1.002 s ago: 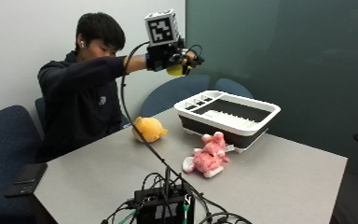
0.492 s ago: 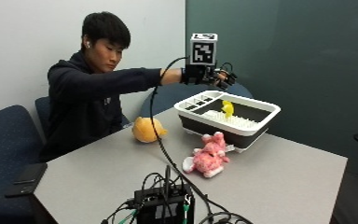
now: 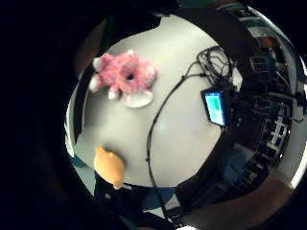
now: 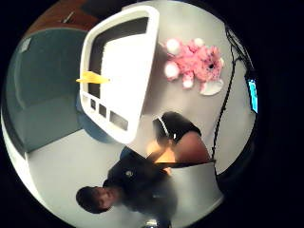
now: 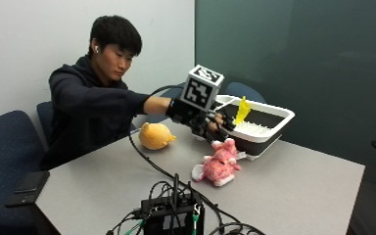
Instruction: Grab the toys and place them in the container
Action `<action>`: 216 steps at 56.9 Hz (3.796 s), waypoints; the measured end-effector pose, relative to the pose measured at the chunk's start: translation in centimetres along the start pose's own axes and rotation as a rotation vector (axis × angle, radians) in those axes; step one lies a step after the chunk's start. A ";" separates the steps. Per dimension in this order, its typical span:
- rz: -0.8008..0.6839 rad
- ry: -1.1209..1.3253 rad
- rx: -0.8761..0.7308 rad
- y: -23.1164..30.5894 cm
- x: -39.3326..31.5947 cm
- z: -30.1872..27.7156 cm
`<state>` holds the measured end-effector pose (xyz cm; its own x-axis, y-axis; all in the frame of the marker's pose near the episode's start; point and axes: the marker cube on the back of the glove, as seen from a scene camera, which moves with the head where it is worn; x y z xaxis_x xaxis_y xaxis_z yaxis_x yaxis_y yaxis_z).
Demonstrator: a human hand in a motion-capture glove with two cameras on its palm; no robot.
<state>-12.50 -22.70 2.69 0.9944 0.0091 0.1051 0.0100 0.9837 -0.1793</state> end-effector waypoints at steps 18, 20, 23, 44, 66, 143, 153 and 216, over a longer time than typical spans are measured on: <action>-0.129 0.064 -0.070 -7.4 0.2 10.8; -0.139 0.043 -0.031 -7.8 0.3 11.3; -0.148 0.007 0.033 -8.2 0.5 11.6; -0.128 -0.053 0.196 -4.7 2.2 10.8; -0.264 -0.125 0.532 4.0 -7.5 -9.6; -0.502 0.211 0.003 18.4 -7.4 19.8; -0.568 0.106 0.174 17.0 -8.6 19.8; -0.296 0.043 0.294 2.6 -19.6 -5.9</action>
<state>-31.34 -21.36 -5.58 0.9566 -0.2833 0.0678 0.2720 0.9521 0.1396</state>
